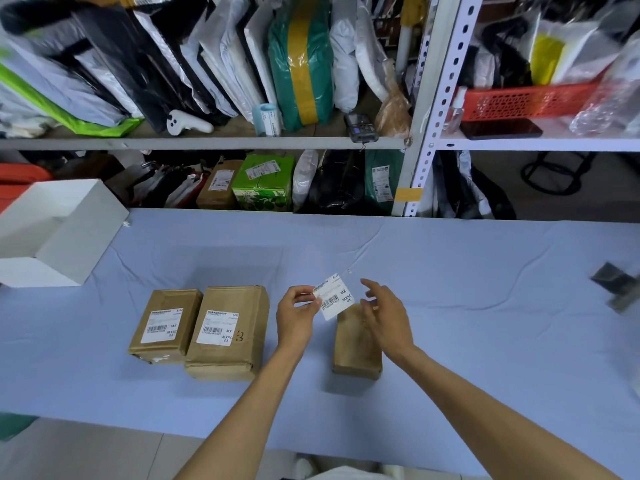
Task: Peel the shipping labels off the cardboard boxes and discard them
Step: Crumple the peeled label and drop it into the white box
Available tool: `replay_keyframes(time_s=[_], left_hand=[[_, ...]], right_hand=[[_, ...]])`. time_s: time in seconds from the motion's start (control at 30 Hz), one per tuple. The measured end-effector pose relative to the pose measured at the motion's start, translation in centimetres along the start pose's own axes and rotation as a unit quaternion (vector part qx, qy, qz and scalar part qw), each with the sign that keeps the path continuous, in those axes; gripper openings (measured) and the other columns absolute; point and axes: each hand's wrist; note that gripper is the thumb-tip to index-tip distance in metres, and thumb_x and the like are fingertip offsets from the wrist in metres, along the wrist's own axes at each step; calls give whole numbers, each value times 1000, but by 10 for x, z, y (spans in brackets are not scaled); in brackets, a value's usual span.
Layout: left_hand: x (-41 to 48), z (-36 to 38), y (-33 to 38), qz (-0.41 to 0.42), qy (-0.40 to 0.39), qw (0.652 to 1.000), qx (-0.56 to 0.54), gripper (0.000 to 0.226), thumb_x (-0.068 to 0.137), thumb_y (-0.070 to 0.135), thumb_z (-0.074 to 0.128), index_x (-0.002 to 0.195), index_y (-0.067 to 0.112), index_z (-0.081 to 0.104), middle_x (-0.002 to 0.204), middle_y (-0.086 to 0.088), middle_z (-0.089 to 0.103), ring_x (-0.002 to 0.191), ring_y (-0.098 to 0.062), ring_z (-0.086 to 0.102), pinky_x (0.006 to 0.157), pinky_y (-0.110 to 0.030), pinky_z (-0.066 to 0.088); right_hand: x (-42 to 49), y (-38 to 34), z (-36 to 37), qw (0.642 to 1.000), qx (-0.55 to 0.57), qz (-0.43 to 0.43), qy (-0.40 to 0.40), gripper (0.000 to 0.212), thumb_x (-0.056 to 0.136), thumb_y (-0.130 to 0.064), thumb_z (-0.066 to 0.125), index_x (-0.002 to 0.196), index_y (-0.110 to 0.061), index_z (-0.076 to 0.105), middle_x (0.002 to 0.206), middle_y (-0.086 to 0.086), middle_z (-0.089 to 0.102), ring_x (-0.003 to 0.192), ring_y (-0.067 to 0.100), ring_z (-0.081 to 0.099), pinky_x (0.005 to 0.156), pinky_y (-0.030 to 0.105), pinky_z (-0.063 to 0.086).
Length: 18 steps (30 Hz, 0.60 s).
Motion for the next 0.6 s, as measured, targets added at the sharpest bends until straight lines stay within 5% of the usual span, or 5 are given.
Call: replay_keyframes(time_s=[0.13,0.23,0.5,0.6], left_hand=[[-3,5,-3,-10,-11,1000,-12,22,82,-1,68,90,19,61,95,2,67,90,-10,64,75,-35,56],[-3,6,-4,-35,-23,997,-59,23,82,-6,67,91,15,61,94,-5,65,94,-16,64,74,-32,59],[-7,7,1,-109,-59,978,-167,13,88,-6,59,91,6,55,96,-16,65,86,-23,67,61,-20,57],[-10,10,-4,-98,-64,981,-153,11,88,-3,61,89,6,56,98,-20,62,90,-28,68,62,-20,57]], right_hand=[[0,-11,2,990,141,25,-2,36,94,-13,55,129,-24,57,107,1,60,85,11,62,74,16,50],[-1,-9,2,988,148,48,-1,34,86,-3,63,117,-17,64,96,4,66,80,14,64,66,10,50],[-6,-6,-2,992,118,41,-25,26,86,-9,60,108,-21,67,91,-1,72,76,9,64,66,19,52],[-11,-10,-3,990,134,28,-16,43,80,0,57,114,-24,64,76,-2,64,66,14,61,63,28,52]])
Point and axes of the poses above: each hand's wrist, its own x-axis towards the middle knuckle, its own z-axis out of the palm, y = z × x
